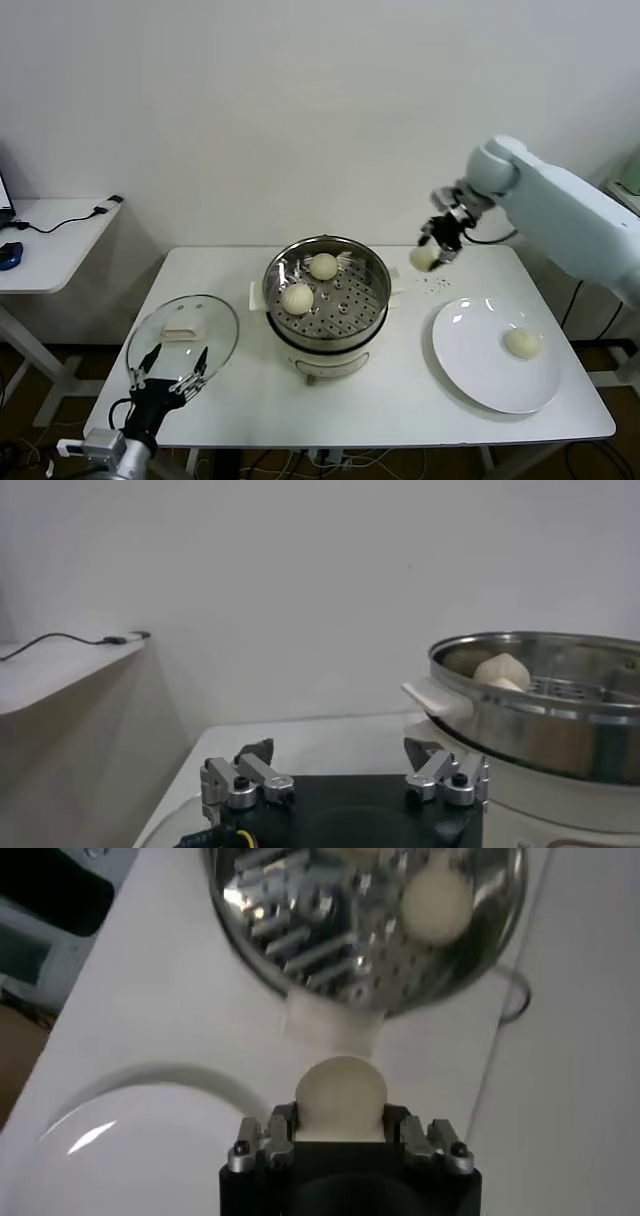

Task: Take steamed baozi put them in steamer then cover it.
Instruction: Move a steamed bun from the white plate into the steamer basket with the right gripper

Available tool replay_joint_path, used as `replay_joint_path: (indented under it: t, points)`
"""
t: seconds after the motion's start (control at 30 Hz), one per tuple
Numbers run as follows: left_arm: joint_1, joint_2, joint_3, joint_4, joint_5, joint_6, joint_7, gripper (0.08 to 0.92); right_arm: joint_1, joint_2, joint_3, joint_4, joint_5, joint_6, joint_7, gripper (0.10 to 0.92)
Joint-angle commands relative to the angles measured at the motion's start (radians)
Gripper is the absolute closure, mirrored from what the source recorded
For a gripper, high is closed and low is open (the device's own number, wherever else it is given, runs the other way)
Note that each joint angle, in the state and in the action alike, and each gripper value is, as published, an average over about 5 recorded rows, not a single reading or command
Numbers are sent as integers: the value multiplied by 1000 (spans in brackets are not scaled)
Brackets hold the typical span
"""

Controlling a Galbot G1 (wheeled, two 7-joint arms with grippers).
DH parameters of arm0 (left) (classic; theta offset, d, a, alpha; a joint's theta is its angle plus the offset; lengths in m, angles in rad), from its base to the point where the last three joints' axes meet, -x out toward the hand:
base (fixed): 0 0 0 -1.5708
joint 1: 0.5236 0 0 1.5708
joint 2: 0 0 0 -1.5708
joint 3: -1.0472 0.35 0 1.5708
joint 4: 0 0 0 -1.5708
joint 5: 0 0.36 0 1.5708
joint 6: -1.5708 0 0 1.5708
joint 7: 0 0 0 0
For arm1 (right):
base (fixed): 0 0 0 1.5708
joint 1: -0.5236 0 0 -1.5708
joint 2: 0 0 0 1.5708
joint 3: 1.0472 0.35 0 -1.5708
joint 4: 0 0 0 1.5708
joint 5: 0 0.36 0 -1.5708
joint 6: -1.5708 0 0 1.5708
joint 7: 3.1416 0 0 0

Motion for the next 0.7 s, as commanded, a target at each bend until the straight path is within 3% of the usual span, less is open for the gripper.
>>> replay_joint_path:
  t: [0.03,0.33,0.7]
  points:
    - [5,-6,2,-18,7,3,0,177,174,262,-229,-70,143,445,71,457]
    - [6,-20,3,-26,8,1,0,177,79,242,-238,171,-117,568,121,455]
    - [7,-23,1,-24,6,1,-1,177,1,218,-262,288,-220,585,66,457]
